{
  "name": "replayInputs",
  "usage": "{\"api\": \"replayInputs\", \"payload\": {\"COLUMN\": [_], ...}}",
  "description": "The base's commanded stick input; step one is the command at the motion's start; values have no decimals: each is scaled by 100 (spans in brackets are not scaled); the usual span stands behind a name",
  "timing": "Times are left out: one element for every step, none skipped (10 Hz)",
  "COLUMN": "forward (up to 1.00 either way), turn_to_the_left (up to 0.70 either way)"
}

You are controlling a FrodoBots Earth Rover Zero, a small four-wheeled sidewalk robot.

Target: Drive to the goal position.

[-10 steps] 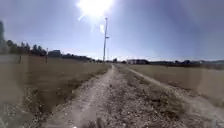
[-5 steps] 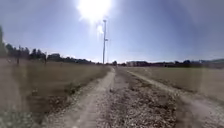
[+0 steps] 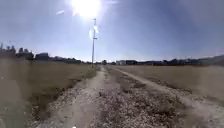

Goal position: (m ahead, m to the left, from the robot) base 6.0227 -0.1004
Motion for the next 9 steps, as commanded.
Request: {"api": "replayInputs", "payload": {"forward": [85,85,85,85,85,85,85,85,85], "turn_to_the_left": [-14,-14,0,0,0,0,1,13,24]}}
